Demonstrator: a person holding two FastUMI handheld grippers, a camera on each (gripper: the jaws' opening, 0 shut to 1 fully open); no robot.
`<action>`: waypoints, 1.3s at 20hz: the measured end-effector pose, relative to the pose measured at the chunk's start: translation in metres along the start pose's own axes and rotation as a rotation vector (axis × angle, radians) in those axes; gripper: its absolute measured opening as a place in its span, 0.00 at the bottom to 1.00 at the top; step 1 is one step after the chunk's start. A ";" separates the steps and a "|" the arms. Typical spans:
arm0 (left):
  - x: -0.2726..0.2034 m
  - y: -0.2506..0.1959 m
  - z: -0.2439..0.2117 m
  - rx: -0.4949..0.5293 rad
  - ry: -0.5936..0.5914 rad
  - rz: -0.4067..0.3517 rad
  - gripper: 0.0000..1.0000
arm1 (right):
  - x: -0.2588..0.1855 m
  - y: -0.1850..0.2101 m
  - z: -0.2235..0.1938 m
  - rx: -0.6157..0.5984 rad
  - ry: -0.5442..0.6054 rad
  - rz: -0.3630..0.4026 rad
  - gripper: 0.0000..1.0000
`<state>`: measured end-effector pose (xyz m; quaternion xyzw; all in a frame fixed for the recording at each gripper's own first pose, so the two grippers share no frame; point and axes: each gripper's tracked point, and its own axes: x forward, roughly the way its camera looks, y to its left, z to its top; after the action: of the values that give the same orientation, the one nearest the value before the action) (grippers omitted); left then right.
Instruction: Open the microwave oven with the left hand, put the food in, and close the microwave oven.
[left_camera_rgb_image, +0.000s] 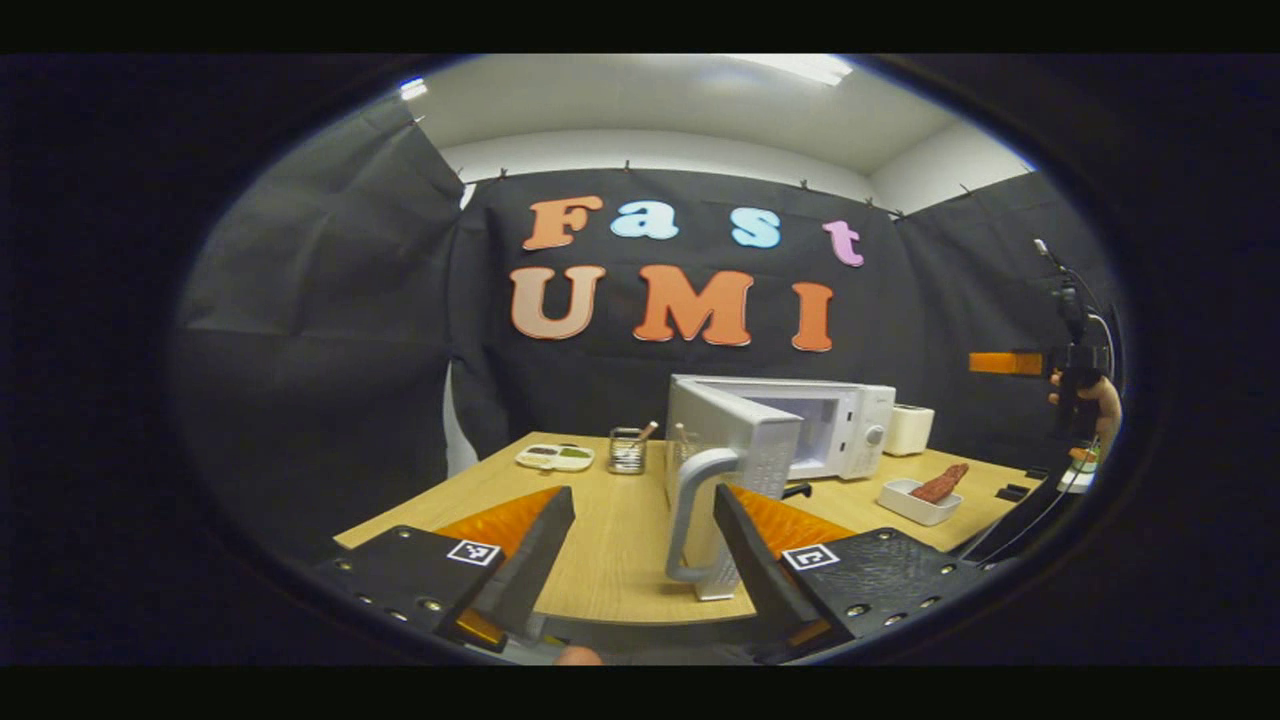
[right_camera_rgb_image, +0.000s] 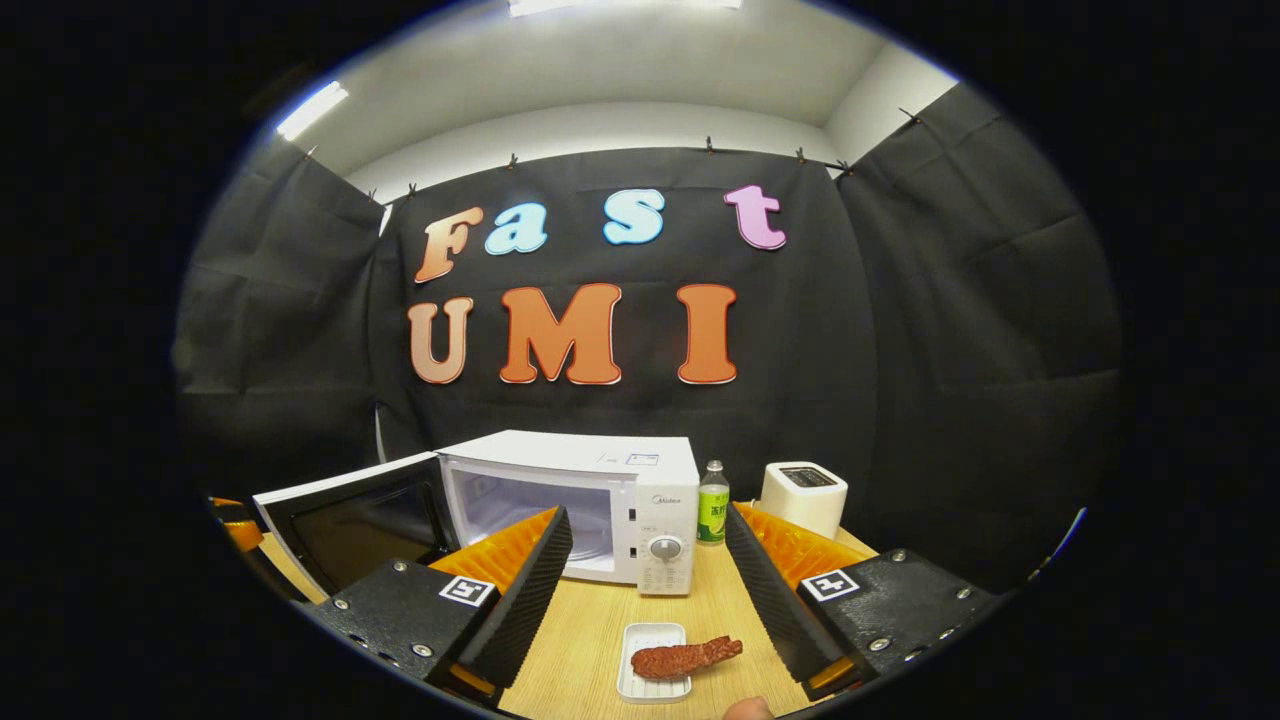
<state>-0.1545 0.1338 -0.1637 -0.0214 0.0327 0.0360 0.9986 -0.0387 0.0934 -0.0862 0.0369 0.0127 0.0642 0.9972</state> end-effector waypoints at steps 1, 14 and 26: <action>0.002 0.008 0.003 0.007 -0.004 0.020 0.86 | 0.001 -0.005 -0.004 0.011 0.003 -0.014 0.96; 0.051 0.061 0.033 0.020 -0.044 0.139 0.86 | 0.019 -0.084 -0.127 0.449 0.193 -0.193 0.96; 0.065 0.076 0.008 -0.006 0.019 0.180 0.86 | 0.043 -0.070 -0.214 0.949 0.361 -0.198 0.72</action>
<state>-0.0951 0.2149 -0.1630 -0.0215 0.0441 0.1253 0.9909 0.0064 0.0452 -0.3059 0.4719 0.2158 -0.0381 0.8540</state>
